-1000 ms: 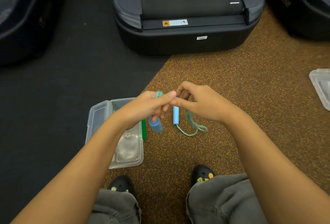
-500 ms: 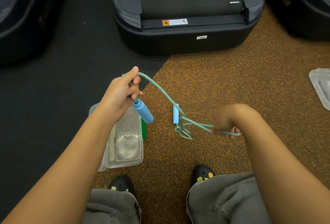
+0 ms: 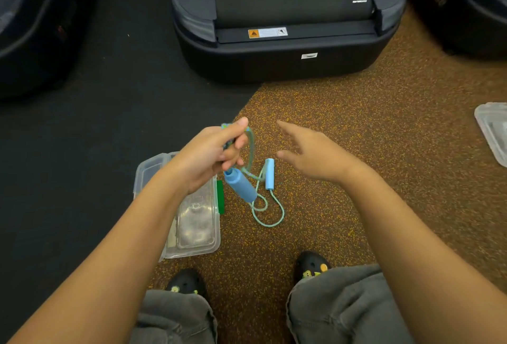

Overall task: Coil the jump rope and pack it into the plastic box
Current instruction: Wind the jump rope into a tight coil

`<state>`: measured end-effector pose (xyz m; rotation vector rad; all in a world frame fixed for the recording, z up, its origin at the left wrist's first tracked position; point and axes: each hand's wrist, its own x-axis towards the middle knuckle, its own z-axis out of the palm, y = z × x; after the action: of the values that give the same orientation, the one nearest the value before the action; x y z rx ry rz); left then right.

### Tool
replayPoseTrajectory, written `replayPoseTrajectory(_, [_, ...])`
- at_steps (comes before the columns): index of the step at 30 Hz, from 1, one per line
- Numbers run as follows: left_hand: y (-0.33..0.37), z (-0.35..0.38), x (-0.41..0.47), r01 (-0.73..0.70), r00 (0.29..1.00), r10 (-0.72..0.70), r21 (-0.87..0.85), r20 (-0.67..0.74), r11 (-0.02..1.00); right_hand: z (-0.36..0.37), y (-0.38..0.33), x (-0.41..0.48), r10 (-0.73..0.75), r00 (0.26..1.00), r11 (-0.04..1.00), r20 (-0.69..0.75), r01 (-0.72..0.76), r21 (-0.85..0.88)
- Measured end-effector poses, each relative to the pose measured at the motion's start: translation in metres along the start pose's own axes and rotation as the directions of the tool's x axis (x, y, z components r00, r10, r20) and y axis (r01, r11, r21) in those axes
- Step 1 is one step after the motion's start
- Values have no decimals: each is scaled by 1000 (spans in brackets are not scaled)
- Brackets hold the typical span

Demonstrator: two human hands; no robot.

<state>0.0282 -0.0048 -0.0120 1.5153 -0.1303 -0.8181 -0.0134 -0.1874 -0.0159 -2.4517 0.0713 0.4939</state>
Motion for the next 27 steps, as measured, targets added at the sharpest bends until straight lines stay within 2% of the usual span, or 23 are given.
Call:
replayPoseTrajectory(3, [2, 3, -1, 11, 998, -12, 21, 57, 1000, 1, -12, 2, -173, 982, 977, -75, 181, 113])
replayPoseTrajectory(5, [4, 5, -2, 9, 995, -8, -12, 104, 1000, 5, -17, 3, -224, 972, 958, -72, 233, 164])
replayPoseTrajectory(10, [6, 4, -5, -2, 980, 29, -136, 197, 991, 10, -17, 3, -222, 973, 948, -55, 229, 222])
replayPoseTrajectory(14, [4, 11, -10, 46, 923, 3, -120, 384, 992, 10, -21, 2, -220, 966, 928, -139, 251, 274])
replayPoseTrajectory(16, [4, 16, -12, 60, 907, 14, -162, 421, 985, 11, -22, 1, -203, 971, 929, -128, 233, 288])
replayPoseTrajectory(18, [7, 16, -12, 59, 916, 62, -287, 395, 956, 13, -24, 0, -193, 977, 933, -88, 211, 293])
replayPoseTrajectory(22, [11, 7, -8, 129, 924, 118, -588, 364, 799, 17, -30, -3, -200, 980, 973, 24, 195, 126])
replayPoseTrajectory(27, [8, 6, -4, 20, 986, 98, -668, 138, 744, 24, -36, -9, -206, 975, 978, 89, 202, 48])
